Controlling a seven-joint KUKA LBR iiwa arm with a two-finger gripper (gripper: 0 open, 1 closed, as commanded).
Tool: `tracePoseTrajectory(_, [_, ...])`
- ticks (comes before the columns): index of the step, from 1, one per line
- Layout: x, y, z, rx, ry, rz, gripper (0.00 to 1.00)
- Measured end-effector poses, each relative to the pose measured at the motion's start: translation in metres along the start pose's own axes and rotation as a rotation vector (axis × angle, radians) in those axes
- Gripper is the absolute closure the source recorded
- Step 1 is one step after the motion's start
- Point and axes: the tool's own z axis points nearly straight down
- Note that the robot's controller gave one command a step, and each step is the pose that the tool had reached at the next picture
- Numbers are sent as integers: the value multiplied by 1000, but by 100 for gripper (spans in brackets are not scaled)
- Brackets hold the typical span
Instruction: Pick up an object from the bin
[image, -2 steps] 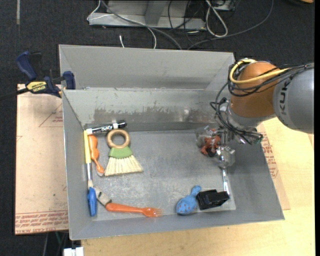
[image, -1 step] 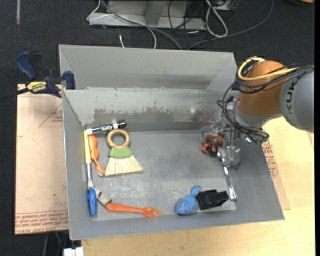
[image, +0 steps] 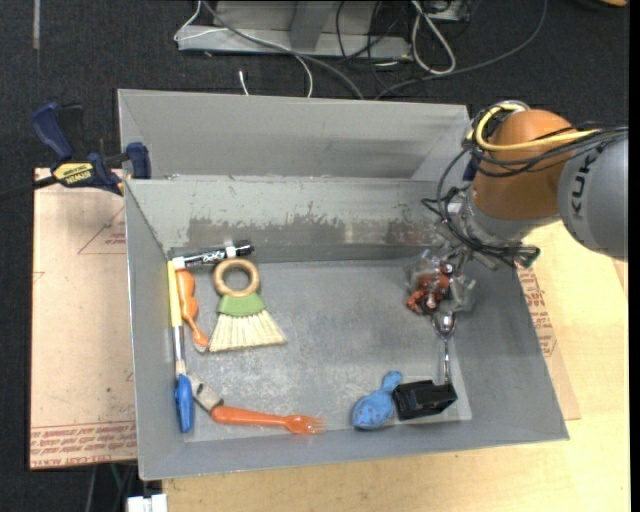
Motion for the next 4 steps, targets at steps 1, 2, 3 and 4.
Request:
tracePoseTrajectory(1, [0,0,0,0,0,0,100])
tracePoseTrajectory(2, [0,1,-7,1,1,-2,100])
tracePoseTrajectory(3, [0,0,-21,3,-1,0,100])
tracePoseTrajectory(4, [-2,0,-43,4,-2,0,100])
